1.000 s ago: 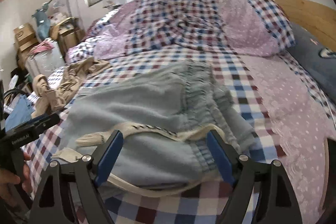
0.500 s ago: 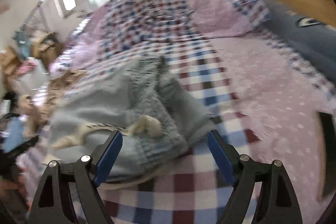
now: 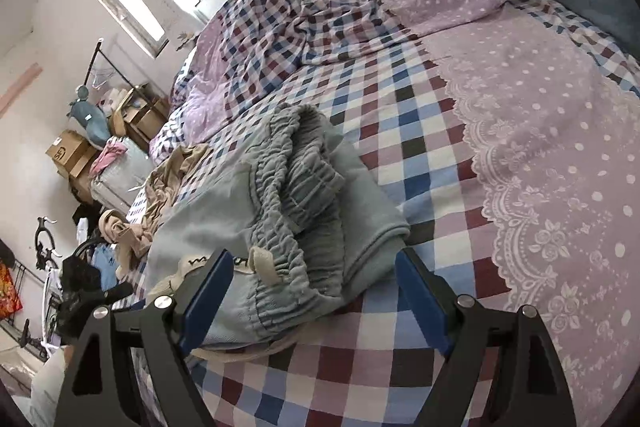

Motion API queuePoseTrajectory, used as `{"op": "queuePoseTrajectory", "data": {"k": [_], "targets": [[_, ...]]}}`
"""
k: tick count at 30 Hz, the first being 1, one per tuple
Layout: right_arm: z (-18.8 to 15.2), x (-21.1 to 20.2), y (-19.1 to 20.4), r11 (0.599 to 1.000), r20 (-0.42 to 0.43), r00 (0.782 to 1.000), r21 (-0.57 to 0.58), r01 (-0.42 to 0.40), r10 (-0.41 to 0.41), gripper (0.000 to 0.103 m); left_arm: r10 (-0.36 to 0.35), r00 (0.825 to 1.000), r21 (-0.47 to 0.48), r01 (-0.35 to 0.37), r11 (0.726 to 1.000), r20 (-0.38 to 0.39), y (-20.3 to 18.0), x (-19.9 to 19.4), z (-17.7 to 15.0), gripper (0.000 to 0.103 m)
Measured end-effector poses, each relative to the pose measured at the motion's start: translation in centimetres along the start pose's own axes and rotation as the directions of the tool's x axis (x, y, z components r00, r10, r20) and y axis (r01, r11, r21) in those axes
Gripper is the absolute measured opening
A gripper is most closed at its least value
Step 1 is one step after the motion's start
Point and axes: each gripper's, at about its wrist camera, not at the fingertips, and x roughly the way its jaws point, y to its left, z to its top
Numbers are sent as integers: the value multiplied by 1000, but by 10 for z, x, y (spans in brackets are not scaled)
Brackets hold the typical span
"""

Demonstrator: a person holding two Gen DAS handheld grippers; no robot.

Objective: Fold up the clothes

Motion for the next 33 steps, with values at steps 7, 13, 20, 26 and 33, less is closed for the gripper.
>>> {"op": "queuePoseTrajectory", "data": {"k": [7,13,20,26,33], "targets": [[27,17,-22,995,-133,988,-60,-85,77,86,-106,991,-48,103,994,-81,7,17,29,88],[60,57,-36,988,-280,956,-104,-116,83,86,-121,987,-24,119,993,-106,5,29,44,88],[77,97,-58,950,-414,861,27,-311,294,86,-156,981,-33,153,988,-113,10,34,55,88],[72,109,-76,897,-450,781,134,-421,433,87,-161,980,-34,158,987,-116,10,34,54,88],[70,105,-78,853,-399,757,171,-493,518,97,-148,982,-20,147,989,-115,9,34,52,88]]}}
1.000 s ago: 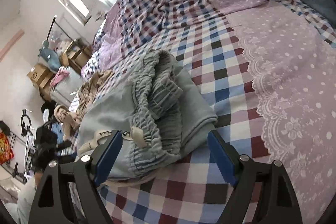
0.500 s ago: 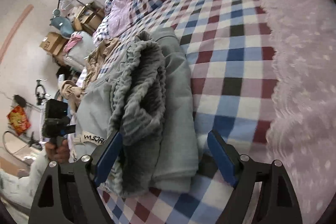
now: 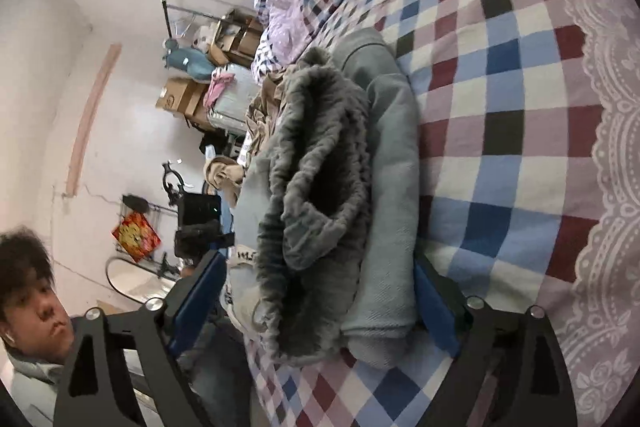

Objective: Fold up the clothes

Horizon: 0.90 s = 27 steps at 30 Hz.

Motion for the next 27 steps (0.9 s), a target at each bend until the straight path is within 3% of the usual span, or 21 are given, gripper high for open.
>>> {"op": "queuePoseTrajectory", "data": {"k": [4,8,12,16,19,27], "targets": [[6,23,16,995,-60,994,-55,85,-88,103,12,1000,4,-12,1000,4,-2,2,1,88],[20,54,21,980,-148,971,-97,174,-187,103,22,1000,7,-22,1000,9,-2,2,0,88],[41,78,25,969,-174,957,-120,214,-233,103,31,999,12,-32,999,13,-3,3,-1,88],[60,100,29,949,-208,928,-138,284,-308,103,39,999,16,-39,999,19,-3,4,-1,88],[58,105,34,930,-212,910,-169,326,-357,103,40,999,13,-41,999,23,-2,4,-1,88],[41,113,45,891,-151,903,-291,348,-402,103,55,997,54,-58,997,53,-6,7,-6,89]]}}
